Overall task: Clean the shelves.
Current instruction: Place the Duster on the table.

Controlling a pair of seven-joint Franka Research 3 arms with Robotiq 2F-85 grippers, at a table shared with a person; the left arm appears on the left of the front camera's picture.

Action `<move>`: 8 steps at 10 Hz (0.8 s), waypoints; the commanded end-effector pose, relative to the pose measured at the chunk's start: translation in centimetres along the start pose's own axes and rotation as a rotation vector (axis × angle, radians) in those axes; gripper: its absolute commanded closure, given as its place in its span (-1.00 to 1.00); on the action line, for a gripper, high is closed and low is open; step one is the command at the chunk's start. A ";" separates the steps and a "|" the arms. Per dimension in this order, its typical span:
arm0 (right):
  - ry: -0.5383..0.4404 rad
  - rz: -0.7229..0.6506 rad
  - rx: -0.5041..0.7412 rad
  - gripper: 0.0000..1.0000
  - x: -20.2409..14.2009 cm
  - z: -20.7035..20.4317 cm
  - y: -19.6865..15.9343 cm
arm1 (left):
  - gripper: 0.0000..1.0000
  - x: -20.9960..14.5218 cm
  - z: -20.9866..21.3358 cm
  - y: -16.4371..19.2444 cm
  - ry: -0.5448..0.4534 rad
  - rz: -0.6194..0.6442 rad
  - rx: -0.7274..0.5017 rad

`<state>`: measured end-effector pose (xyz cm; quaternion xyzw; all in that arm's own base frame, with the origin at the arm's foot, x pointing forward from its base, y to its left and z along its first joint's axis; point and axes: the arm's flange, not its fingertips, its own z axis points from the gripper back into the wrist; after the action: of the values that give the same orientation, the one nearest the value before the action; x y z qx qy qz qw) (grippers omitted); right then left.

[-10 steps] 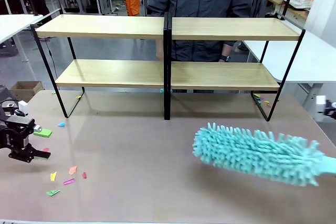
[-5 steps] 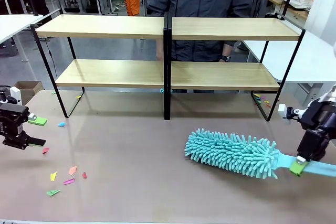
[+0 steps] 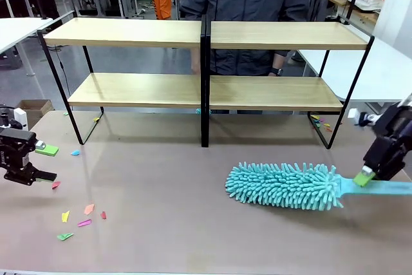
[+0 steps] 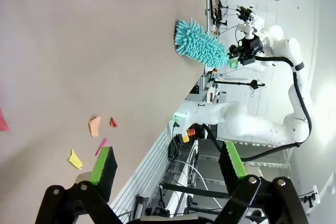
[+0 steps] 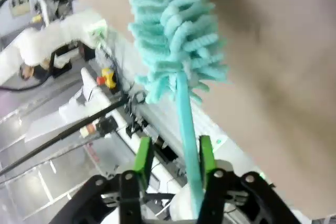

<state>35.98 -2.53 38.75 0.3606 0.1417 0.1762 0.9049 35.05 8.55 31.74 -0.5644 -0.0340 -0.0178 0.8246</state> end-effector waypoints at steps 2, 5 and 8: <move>-0.400 0.011 -0.006 -0.85 -1.5 4.1 -3.0 | -1.00 -0.1 -0.2 0.0 -0.021 -0.022 -0.029; -0.649 -0.017 0.252 -1.00 -6.7 9.6 -5.5 | -1.00 -0.1 -0.2 0.0 -0.021 -0.022 -0.029; -0.618 -0.055 0.132 -1.00 -5.6 9.7 -5.3 | -1.00 -0.1 -0.2 0.0 -0.021 -0.022 -0.029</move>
<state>34.36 -15.80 43.02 0.4921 -0.1169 0.0118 0.8626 35.00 8.56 31.72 -0.5652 -0.0345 -0.0169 0.8240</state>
